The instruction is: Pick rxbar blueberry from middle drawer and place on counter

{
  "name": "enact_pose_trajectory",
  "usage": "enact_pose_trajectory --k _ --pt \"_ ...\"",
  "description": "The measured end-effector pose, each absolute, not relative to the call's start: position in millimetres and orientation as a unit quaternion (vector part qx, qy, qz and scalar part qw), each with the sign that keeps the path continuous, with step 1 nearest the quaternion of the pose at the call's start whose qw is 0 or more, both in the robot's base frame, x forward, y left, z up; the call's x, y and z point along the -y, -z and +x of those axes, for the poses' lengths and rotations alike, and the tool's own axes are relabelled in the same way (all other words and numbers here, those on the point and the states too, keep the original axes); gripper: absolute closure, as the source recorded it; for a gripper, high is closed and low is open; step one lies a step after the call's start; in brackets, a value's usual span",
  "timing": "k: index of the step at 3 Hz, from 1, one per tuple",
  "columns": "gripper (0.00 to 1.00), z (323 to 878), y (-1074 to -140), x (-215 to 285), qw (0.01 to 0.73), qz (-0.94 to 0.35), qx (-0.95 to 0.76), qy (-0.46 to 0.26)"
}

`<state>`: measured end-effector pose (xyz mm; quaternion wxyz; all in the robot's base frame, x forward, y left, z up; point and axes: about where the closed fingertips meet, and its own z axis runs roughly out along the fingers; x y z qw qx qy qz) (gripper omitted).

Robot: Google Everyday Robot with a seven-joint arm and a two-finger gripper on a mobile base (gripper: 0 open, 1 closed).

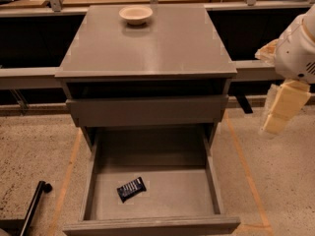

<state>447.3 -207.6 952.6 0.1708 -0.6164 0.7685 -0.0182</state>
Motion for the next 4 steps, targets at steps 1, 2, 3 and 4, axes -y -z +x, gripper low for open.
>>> enact_pose_trajectory --k 1,2,3,4 --pt "0.0 459 -914 191 0.18 -0.64 -0.747 -0.004" --pt "0.0 476 -862 168 0.185 -0.649 -0.737 -0.028" --pt "0.0 480 -857 166 0.19 -0.648 -0.737 -0.028" --pt "0.0 480 -844 162 0.177 -0.641 -0.746 -0.037"
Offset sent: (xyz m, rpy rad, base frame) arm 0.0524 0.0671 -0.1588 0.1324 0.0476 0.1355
